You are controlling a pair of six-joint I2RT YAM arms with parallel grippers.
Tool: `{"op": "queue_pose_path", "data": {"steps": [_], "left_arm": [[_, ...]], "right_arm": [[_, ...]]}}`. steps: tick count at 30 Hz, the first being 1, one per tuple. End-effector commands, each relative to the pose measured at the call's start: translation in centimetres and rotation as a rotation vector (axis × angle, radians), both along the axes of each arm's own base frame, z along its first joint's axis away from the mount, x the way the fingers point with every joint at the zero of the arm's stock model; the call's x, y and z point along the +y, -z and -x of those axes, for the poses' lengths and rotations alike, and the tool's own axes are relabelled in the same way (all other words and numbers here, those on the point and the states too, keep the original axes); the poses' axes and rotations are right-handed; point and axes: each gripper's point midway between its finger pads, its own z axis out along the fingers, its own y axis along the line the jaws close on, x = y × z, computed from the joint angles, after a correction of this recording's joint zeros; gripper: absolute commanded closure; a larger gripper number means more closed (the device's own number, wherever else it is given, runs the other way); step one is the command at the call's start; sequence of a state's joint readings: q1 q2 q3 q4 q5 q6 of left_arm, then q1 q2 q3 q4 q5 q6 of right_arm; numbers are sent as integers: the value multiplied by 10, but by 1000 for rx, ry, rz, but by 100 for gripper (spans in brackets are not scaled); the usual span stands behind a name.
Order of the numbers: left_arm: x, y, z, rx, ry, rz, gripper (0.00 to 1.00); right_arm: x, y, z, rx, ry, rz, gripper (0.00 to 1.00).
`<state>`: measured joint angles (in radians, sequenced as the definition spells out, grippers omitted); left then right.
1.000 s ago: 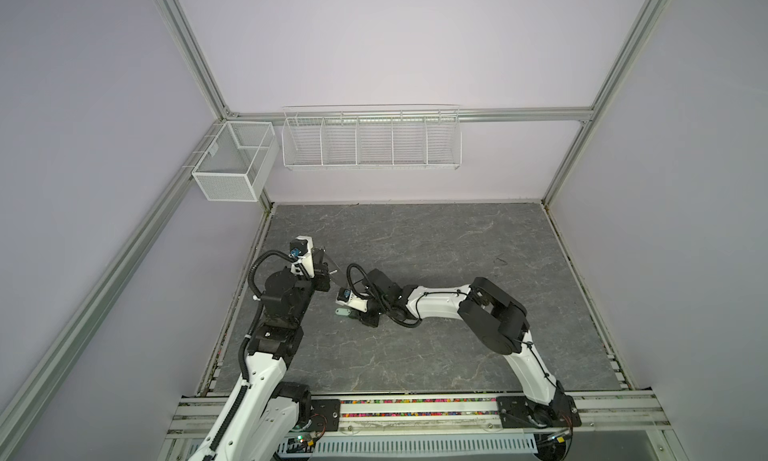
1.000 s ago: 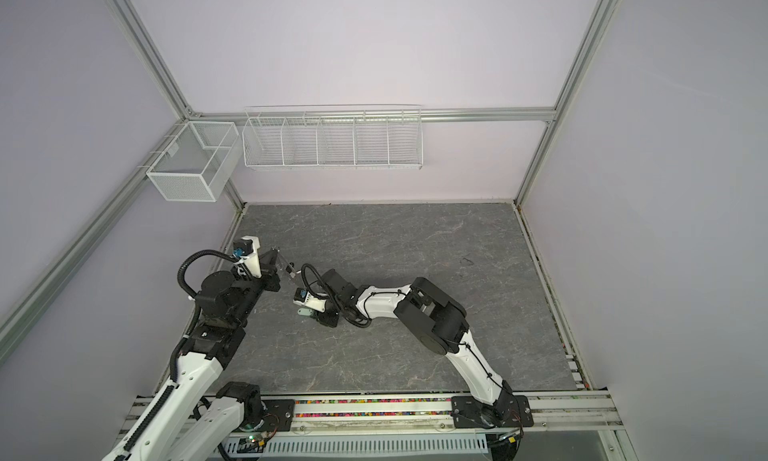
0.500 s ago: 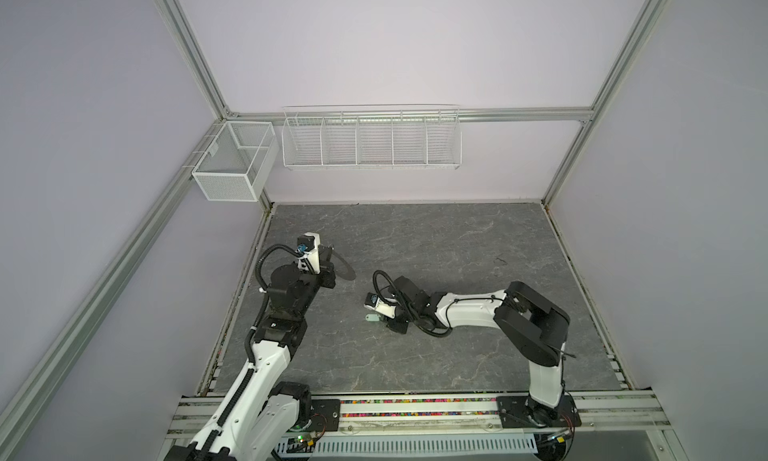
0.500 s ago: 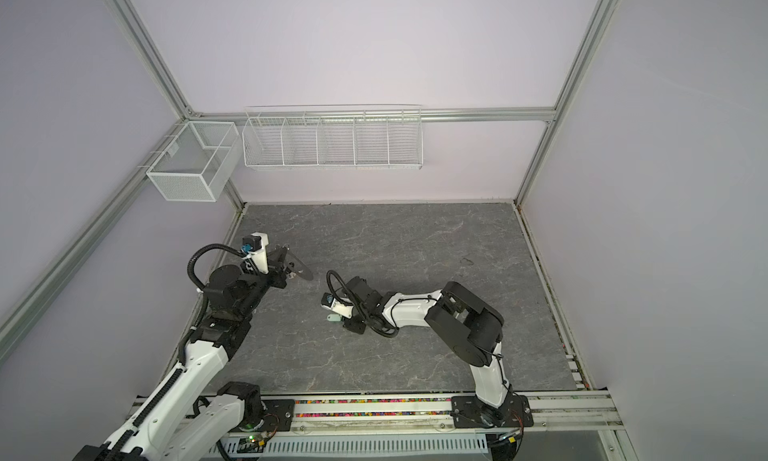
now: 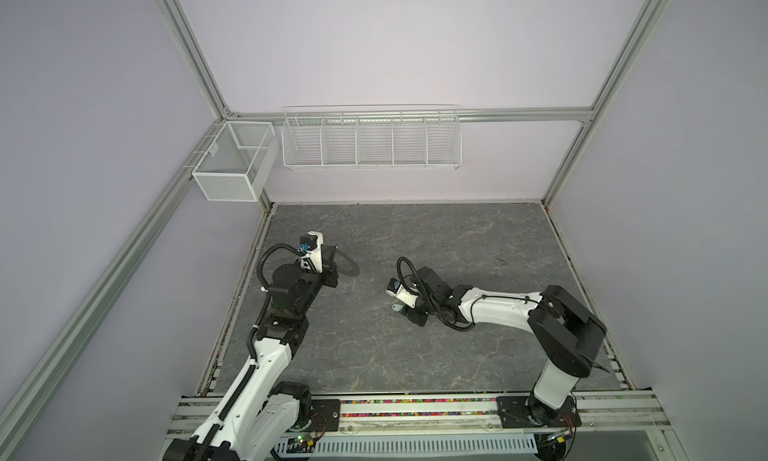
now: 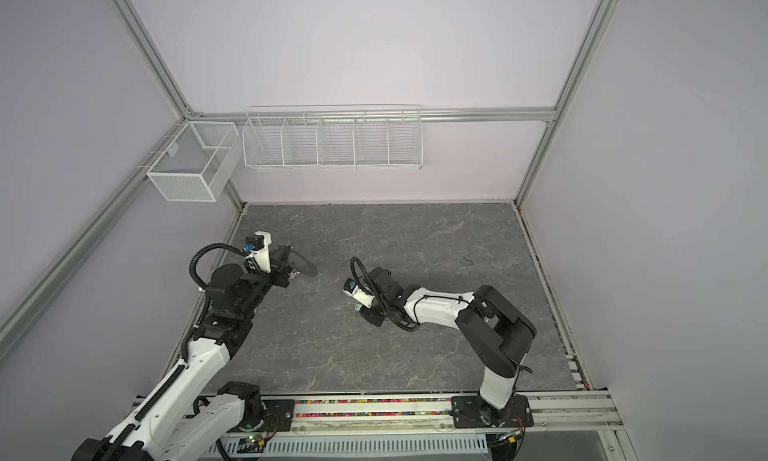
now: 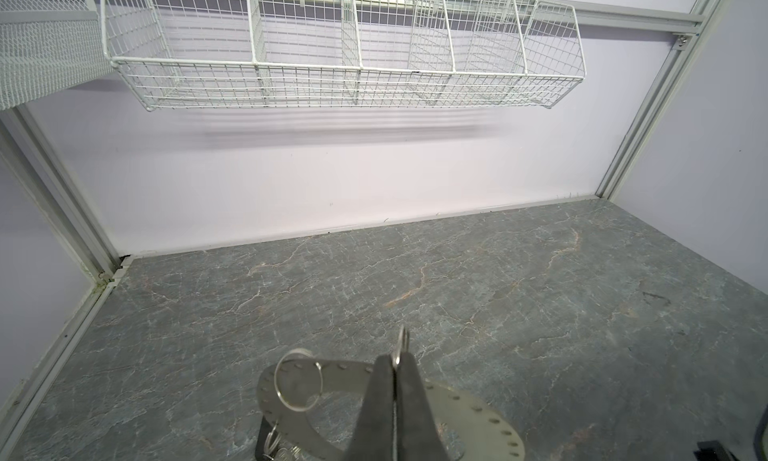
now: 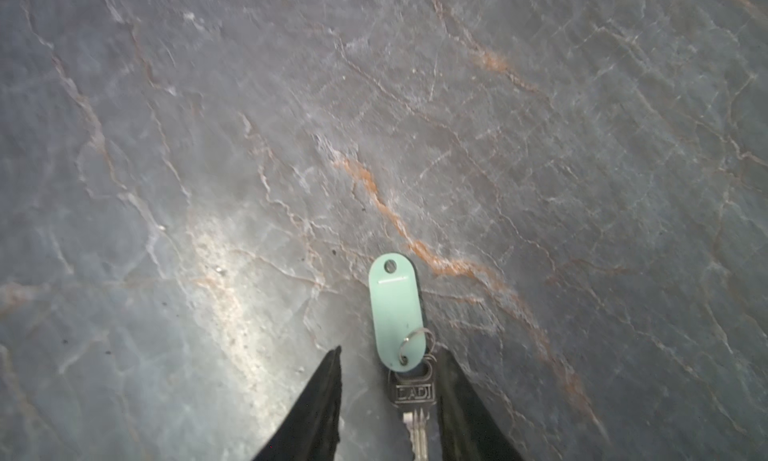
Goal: Put the keys on the keyring
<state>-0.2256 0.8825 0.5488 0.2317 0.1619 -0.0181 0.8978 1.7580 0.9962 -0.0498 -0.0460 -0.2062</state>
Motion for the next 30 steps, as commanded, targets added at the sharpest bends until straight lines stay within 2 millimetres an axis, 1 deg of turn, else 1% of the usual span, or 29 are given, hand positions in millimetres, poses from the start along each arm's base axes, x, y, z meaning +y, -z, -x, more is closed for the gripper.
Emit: {"op": "queue_pose_path", "data": {"steps": [1, 3, 4, 7, 10, 14, 19, 26, 30], "left_arm": [[-4, -4, 4, -25, 23, 19, 100], [-5, -4, 4, -26, 27, 19, 100], [-5, -5, 4, -27, 27, 19, 100], [-6, -4, 5, -25, 30, 18, 100], [-6, -3, 7, -25, 31, 17, 100], [-7, -2, 7, -22, 33, 17, 100], [-7, -3, 10, -25, 34, 17, 100], [-5, -1, 12, -21, 28, 14, 100], [-6, -2, 12, -22, 33, 16, 100]], "right_arm": [[9, -7, 4, 47, 87, 11, 60], [3, -3, -2, 75, 180, 54, 62], [-3, -1, -7, 90, 256, 73, 63], [-13, 2, -11, 119, 397, 97, 65], [-17, 5, -10, 134, 461, 111, 66], [-16, 14, -7, 159, 485, 145, 67], [-16, 23, -8, 152, 506, 184, 68], [-15, 29, -13, 128, 505, 213, 70], [-13, 27, -17, 109, 510, 208, 72]]}}
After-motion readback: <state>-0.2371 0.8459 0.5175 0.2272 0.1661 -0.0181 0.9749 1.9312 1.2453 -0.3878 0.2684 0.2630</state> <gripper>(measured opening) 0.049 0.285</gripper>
